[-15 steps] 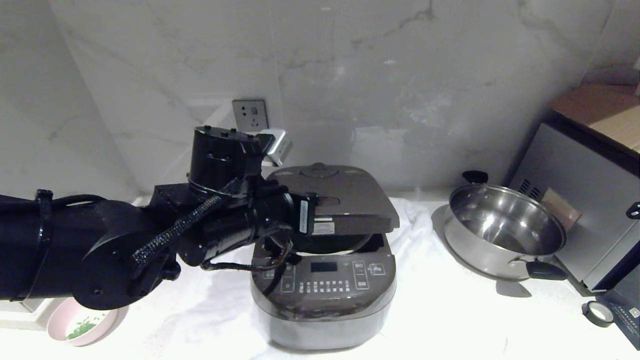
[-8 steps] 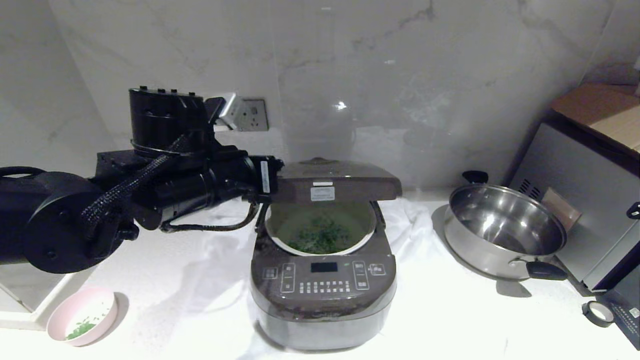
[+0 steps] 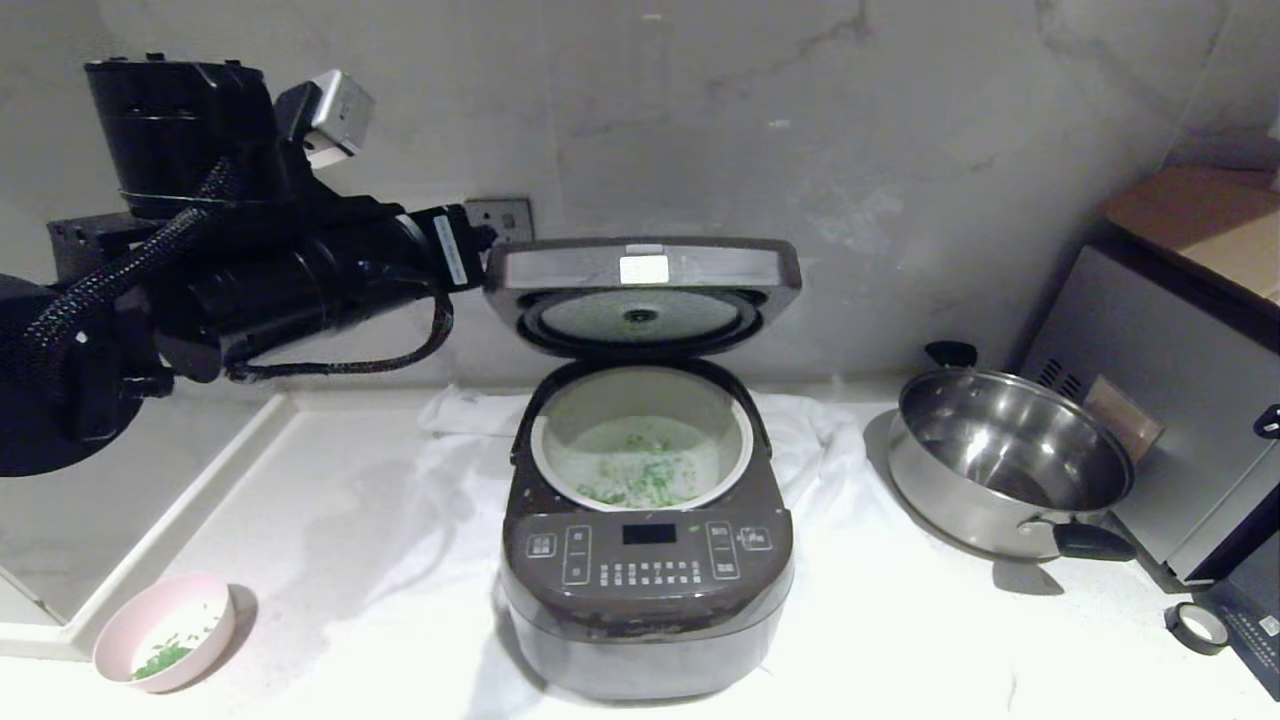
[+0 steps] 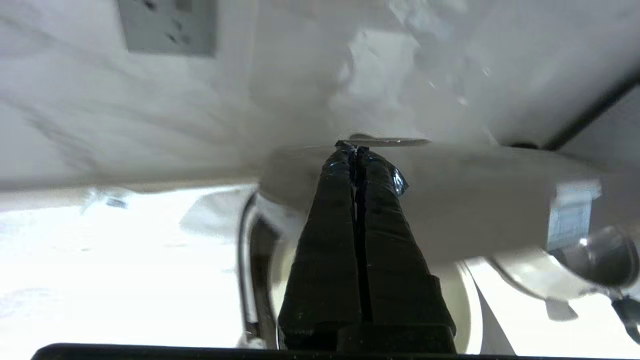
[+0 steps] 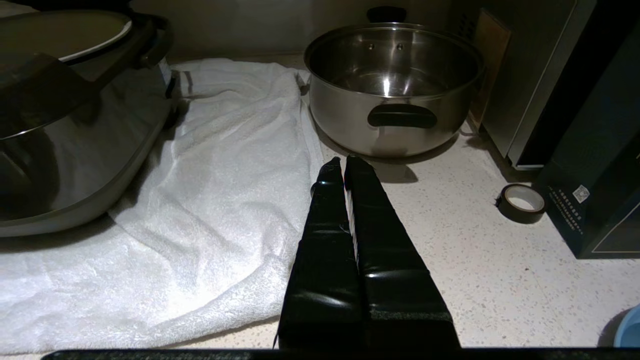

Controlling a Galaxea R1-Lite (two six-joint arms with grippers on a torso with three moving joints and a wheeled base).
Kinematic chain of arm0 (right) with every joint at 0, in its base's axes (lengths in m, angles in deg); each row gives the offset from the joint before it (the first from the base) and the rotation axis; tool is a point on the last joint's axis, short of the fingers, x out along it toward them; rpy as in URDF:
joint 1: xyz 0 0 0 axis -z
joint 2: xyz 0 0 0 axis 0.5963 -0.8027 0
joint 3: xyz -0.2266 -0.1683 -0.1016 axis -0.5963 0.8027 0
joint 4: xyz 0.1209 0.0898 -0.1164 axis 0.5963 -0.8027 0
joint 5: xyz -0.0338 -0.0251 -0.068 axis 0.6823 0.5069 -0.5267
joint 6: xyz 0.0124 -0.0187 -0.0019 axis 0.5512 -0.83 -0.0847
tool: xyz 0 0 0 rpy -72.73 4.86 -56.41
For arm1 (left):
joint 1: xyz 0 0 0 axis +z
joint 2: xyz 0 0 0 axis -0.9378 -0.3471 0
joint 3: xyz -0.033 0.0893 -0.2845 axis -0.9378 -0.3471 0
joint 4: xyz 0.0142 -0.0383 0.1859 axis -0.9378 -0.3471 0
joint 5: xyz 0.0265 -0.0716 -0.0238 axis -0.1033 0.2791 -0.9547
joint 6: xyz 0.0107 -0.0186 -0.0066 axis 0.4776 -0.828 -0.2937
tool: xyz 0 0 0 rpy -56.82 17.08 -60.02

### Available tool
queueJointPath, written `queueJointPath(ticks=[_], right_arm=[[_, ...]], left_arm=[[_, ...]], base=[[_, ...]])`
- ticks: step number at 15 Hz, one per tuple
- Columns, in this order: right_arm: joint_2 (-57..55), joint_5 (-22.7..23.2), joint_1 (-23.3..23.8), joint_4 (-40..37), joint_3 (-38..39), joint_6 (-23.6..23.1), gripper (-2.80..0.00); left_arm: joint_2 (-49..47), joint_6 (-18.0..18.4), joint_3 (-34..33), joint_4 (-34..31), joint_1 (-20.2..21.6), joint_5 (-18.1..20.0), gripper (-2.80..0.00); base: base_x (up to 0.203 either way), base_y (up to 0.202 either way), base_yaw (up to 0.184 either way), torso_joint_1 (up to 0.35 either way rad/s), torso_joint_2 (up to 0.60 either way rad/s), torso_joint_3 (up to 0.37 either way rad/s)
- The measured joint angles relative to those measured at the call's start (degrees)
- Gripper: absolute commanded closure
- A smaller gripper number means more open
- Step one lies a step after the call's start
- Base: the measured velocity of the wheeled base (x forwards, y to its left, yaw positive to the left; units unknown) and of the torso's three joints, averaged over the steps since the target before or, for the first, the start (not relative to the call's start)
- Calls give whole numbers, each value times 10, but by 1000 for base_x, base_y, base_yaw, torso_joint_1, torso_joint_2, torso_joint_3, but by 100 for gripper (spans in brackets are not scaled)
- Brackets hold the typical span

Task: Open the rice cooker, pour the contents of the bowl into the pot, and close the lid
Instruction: Open the rice cooker, then turn on the tap

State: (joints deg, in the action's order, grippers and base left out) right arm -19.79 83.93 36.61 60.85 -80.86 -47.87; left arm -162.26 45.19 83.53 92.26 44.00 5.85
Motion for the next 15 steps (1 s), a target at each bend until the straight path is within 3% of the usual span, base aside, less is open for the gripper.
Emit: queueJointPath(ticks=[7, 15], right_arm=[[0, 0, 0, 0, 0, 0, 0], [0, 0, 0, 0, 0, 0, 0]], left_arm=[[68, 5, -134, 4, 48, 0, 0], [247, 40, -331, 4, 96, -2, 0]], base=[[0, 0, 0, 0, 0, 0], [0, 0, 0, 0, 0, 0]])
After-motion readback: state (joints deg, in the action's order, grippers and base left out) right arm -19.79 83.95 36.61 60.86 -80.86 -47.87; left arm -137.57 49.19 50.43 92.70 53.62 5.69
